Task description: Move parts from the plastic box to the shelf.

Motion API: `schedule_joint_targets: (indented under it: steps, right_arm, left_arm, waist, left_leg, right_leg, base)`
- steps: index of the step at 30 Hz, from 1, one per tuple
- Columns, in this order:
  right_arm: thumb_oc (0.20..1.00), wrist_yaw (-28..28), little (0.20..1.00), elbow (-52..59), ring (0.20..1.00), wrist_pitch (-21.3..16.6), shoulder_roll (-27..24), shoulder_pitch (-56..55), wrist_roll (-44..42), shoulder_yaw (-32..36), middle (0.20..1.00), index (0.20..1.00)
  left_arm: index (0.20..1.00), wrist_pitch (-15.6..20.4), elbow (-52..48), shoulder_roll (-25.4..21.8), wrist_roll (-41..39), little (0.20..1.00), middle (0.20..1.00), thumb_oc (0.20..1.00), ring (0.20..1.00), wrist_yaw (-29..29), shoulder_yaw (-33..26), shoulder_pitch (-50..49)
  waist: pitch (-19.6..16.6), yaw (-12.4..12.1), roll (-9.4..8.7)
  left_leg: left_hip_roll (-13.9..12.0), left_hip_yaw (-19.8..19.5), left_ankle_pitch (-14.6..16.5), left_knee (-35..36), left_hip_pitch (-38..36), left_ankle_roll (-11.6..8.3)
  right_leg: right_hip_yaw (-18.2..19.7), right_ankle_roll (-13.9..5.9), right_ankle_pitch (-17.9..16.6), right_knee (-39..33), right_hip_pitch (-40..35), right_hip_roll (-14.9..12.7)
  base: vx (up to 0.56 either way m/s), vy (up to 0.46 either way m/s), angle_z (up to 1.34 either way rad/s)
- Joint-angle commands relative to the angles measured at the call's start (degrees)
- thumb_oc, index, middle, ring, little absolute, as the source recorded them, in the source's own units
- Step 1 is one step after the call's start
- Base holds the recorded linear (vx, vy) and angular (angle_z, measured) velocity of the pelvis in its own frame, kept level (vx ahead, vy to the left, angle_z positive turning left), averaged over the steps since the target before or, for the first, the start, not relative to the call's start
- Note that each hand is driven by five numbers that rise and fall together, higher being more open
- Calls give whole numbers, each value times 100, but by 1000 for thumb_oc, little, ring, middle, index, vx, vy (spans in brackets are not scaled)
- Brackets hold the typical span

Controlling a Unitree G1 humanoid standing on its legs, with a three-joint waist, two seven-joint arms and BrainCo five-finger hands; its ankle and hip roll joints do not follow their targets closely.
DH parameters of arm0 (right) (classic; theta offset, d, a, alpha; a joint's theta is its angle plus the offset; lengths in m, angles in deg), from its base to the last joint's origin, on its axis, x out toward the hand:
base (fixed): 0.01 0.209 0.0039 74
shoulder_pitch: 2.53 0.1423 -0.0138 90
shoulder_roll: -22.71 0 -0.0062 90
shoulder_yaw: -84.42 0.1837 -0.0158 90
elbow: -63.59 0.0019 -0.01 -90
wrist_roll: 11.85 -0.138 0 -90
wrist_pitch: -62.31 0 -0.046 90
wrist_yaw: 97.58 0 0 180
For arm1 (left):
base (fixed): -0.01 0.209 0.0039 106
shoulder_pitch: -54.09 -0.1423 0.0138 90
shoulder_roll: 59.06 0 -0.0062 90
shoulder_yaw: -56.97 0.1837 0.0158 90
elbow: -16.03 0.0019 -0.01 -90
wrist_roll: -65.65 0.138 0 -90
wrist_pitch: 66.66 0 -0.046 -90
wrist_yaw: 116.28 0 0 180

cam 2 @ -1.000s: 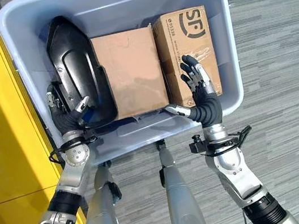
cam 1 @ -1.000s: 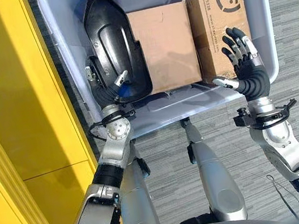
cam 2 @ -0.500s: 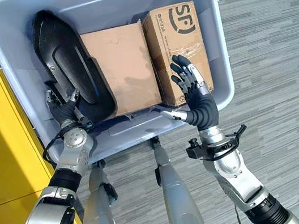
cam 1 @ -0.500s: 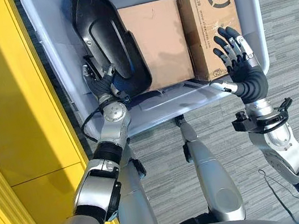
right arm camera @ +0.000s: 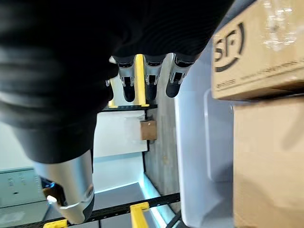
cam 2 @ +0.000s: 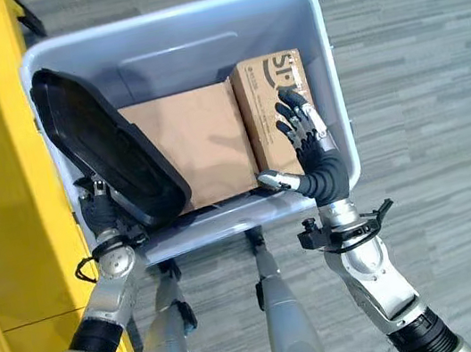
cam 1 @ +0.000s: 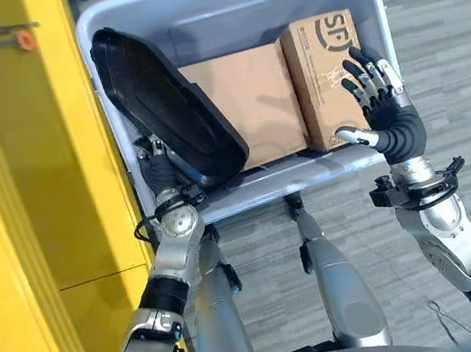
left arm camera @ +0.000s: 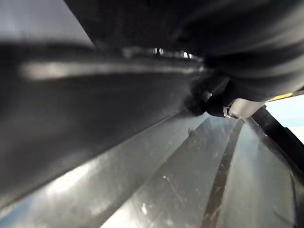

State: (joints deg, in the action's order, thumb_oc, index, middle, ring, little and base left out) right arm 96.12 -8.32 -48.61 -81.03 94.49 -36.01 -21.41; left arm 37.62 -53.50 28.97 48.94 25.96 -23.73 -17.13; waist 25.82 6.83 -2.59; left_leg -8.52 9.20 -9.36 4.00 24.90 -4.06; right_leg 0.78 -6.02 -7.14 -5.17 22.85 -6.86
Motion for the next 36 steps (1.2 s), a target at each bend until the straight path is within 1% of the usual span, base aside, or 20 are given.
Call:
schedule_joint_targets:
  steps: [1,7,13,15,16,17,18,21,22,24,25,27,28,30,31,32,33,34,35,36]
  right_arm:
    - [1000,-165,1000,-292,1000,-153,104,-187,-38,286,1000,1000]
    - [1000,-459,1000,-406,1000,-40,106,-315,-68,418,1000,1000]
    - [1000,-748,1000,-554,1000,84,126,-398,-194,442,1000,1000]
    - [1000,-898,1000,-616,1000,177,116,-526,-217,496,1000,1000]
    - [1000,-898,1000,-616,1000,177,116,-526,-217,496,1000,1000]
    - [1000,-1013,1000,-726,1000,257,136,-636,-239,536,1000,1000]
    - [1000,-1095,1000,-750,1000,305,148,-715,-288,529,1000,1000]
    - [1000,-1151,1000,-815,1000,356,162,-768,-296,531,1000,1000]
    - [1000,-1215,1000,-853,1000,397,196,-812,-317,505,1000,1000]
    - [1000,-1243,1000,-864,1000,419,209,-838,-314,474,1000,1000]
    - [1000,-1291,1000,-877,1000,469,194,-823,-302,380,1000,1000]
    - [1000,-1306,1000,-883,1000,471,189,-775,-302,328,1000,1000]
    - [1000,-1283,1000,-946,1000,462,214,-588,-326,205,1000,1000]
    - [1000,-1165,1000,-975,1000,374,235,-111,-385,-6,1000,1000]
    - [1000,-1131,1000,-1022,1000,355,246,-21,-360,-16,1000,1000]
    - [1000,-1012,1000,-1047,1000,305,235,206,-335,-65,1000,1000]
    - [1000,-1011,1000,-1057,1000,300,238,218,-335,-67,1000,1000]
    - [1000,-962,1000,-1078,1000,275,196,314,-277,-65,1000,1000]
    - [1000,-936,1000,-1111,1000,286,178,402,-235,-110,1000,1000]
    - [1000,-939,1000,-1146,1000,292,160,416,-232,-147,1000,1000]
  left_arm:
    - [200,476,10,-423,366,200,200,200,200,236,-546,18]
    - [200,567,-789,-653,701,200,200,200,200,626,-814,-483]
    - [200,676,-1427,-851,843,200,200,200,200,1072,-922,-853]
    - [200,736,-1794,-901,695,200,200,200,200,1476,-908,-1107]
    - [200,736,-1794,-901,695,200,200,200,200,1476,-908,-1107]
    - [200,769,-2061,-937,470,200,200,200,200,1927,-793,-1396]
    - [200,761,-2120,-910,257,200,200,200,200,2187,-719,-1578]
    - [200,725,-2235,-890,59,200,200,200,200,2463,-628,-1760]
    - [200,687,-2401,-860,-147,200,200,200,200,2726,-545,-2000]
    - [200,636,-2469,-813,-280,200,200,200,200,2856,-486,-2125]
    - [200,519,-2683,-693,-729,200,200,200,200,3169,-398,-2521]
    - [200,484,-2723,-668,-815,200,200,200,200,3242,-392,-2640]
    - [200,437,-2747,-650,-866,200,200,200,200,3296,-355,-2757]
    - [200,396,-2837,-611,-1009,200,200,200,200,3370,-257,-2935]
    - [200,369,-2864,-612,-1036,200,200,200,200,3412,-239,-2983]
    - [200,359,-2874,-657,-1024,200,200,200,200,3405,-192,-2936]
    - [200,356,-2875,-657,-1025,200,200,200,200,3405,-196,-2931]
    - [200,362,-2822,-667,-1039,200,200,200,200,3408,-167,-2858]
    - [200,384,-2810,-674,-1071,200,200,200,200,3426,-196,-2821]
    - [200,409,-2826,-667,-1100,200,200,200,200,3477,-252,-2798]
  waist:
    - [-669,-57,-70]
    - [-991,-174,140]
    - [-1249,-232,267]
    - [-1384,-266,327]
    - [-1384,-266,327]
    - [-1562,-303,391]
    - [-1660,-310,411]
    - [-1756,-334,440]
    - [-1860,-368,459]
    - [-1898,-388,477]
    - [-2004,-486,516]
    - [-2006,-509,541]
    - [-1970,-576,568]
    - [-1820,-829,678]
    - [-1762,-858,709]
    - [-1645,-944,726]
    - [-1652,-912,720]
    - [-1582,-916,632]
    - [-1576,-917,568]
    - [-1636,-882,423]
  left_leg:
    - [-376,-170,205,13,-739,-511]
    - [-311,-211,291,99,-1217,-518]
    - [-285,-249,369,100,-1522,-509]
    - [-282,-285,391,100,-1671,-504]
    - [-282,-285,391,100,-1671,-504]
    - [-298,-334,399,100,-1821,-504]
    - [-318,-356,398,100,-1923,-509]
    - [-359,-403,387,100,-2039,-510]
    - [-419,-424,376,100,-2164,-496]
    - [-468,-451,361,100,-2261,-497]
    - [-669,-572,200,29,-2448,-498]
    - [-769,-620,108,17,-2502,-525]
    - [-927,-739,-68,-65,-2502,-552]
    - [-1107,-1128,-838,-87,-2248,-725]
    - [-1126,-1213,-1006,-31,-2133,-745]
    - [-1045,-1195,-1358,-4,-1814,-715]
    - [-1028,-1227,-1367,-9,-1781,-710]
    - [-852,-1043,-1215,-216,-1632,-590]
    - [-699,-991,-951,-593,-1590,-500]
    - [-338,-849,-206,-1527,-1758,-296]
  right_leg:
    - [-97,-477,-25,692,-3,-630]
    - [-223,-516,58,561,-550,-758]
    - [-297,-540,97,480,-924,-820]
    - [-363,-537,122,445,-1137,-837]
    - [-363,-537,122,445,-1137,-837]
    - [-412,-529,165,421,-1343,-837]
    - [-447,-518,199,418,-1472,-827]
    - [-465,-500,263,445,-1601,-789]
    - [-484,-461,385,525,-1715,-726]
    - [-482,-431,485,626,-1779,-674]
    - [-544,-306,862,999,-1961,-435]
    - [-597,-249,980,1114,-2006,-329]
    - [-666,-128,1165,1311,-2062,-134]
    - [-888,52,1291,1369,-2089,140]
    - [-1003,80,1317,1385,-2053,165]
    - [-1238,159,1263,1379,-1973,91]
    - [-1269,155,1265,1376,-1968,76]
    - [-1346,156,1132,1238,-1934,-24]
    - [-1397,168,1004,1142,-1842,-106]
    - [-1599,247,753,948,-1676,-295]
  base:
    - [92,36,4]
    - [66,20,13]
    - [49,8,4]
    - [43,-14,11]
    - [35,-41,16]
    - [32,-58,10]
    - [49,-75,10]
    - [16,-63,11]
    - [22,-56,21]
    - [20,-145,15]
    - [9,-205,5]
    - [-30,-218,3]
    - [-150,-345,6]
    - [-235,-308,27]
    - [-303,-163,66]
    - [-223,-81,137]
    - [-263,-116,162]
    - [-222,-109,174]
    - [-406,-253,108]
    - [-353,-243,73]
